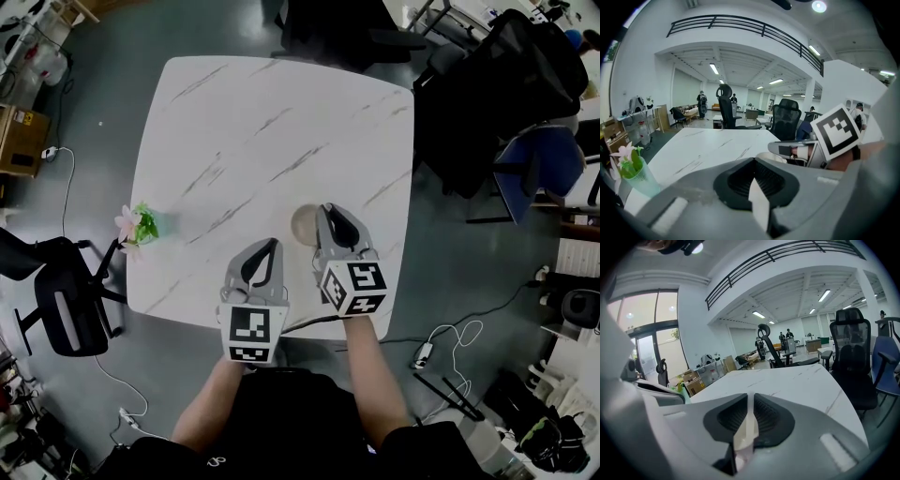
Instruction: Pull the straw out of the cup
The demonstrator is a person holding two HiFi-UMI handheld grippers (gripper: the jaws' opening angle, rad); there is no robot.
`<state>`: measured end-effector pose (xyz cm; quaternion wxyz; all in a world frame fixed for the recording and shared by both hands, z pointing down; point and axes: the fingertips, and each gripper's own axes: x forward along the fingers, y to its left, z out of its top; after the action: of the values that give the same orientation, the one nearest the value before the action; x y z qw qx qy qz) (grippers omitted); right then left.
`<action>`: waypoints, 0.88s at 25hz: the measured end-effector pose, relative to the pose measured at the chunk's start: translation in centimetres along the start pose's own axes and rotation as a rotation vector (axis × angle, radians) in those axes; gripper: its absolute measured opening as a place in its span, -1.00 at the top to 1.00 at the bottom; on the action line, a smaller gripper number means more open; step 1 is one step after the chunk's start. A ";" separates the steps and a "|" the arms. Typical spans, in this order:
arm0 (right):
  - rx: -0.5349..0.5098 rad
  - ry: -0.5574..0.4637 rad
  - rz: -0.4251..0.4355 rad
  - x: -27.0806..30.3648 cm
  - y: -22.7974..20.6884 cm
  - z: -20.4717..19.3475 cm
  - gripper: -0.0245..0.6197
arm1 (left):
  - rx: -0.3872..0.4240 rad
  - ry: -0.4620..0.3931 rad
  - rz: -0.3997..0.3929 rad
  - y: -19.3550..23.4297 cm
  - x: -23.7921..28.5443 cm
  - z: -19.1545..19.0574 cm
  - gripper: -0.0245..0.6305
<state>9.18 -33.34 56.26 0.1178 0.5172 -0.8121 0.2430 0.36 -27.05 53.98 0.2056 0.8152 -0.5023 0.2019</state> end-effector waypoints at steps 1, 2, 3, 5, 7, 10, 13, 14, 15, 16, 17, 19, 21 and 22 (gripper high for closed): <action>0.001 -0.011 0.001 -0.3 0.1 0.3 0.80 | 0.003 -0.006 0.001 0.0 -0.2 0.2 0.92; 0.002 -0.023 0.001 -0.6 0.3 0.6 0.80 | 0.006 -0.013 0.001 0.0 -0.4 0.4 0.93; 0.003 -0.037 0.000 -1.0 0.4 1.0 0.80 | 0.008 -0.020 0.001 0.0 -0.7 0.6 0.92; 0.004 -0.069 -0.007 -2.0 0.6 1.9 0.80 | 0.013 -0.037 0.000 -0.1 -1.2 1.1 0.92; 0.004 -0.101 -0.011 -3.0 0.9 2.8 0.80 | 0.020 -0.055 -0.003 -0.3 -1.8 1.7 0.93; -0.004 -0.150 -0.010 -4.7 1.5 4.4 0.80 | 0.032 -0.087 -0.007 -0.7 -2.7 2.7 0.93; -0.014 -0.198 -0.007 -6.6 2.3 5.8 0.80 | 0.043 -0.119 -0.006 -1.0 -3.8 3.7 0.92; -0.018 -0.213 -0.005 -7.1 2.6 6.3 0.80 | 0.045 -0.130 -0.005 -1.1 -4.1 4.0 0.93; -0.024 -0.226 -0.002 -7.7 3.0 6.7 0.80 | 0.046 -0.140 -0.003 -1.1 -4.5 4.3 0.93; -0.030 -0.239 0.002 -8.2 3.3 7.2 0.80 | 0.047 -0.151 0.000 -1.1 -4.9 4.6 0.92; -0.036 -0.250 0.007 -8.7 3.7 7.6 0.80 | 0.046 -0.162 0.003 -1.2 -5.3 4.9 0.92; -0.048 -0.270 0.015 -9.7 4.4 8.2 0.80 | 0.046 -0.182 0.008 -1.3 -6.0 5.4 0.92; -0.058 -0.287 0.022 -10.7 5.0 8.7 0.80 | 0.049 -0.200 0.013 -1.4 -6.7 5.9 0.93; -0.062 -0.294 0.026 -11.3 5.3 8.8 0.80 | 0.051 -0.208 0.014 -1.5 -7.1 6.0 0.92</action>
<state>9.84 -27.25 42.26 0.0103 0.5327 -0.8344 0.1407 -0.48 -24.46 44.97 0.1299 0.8332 -0.5215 0.1303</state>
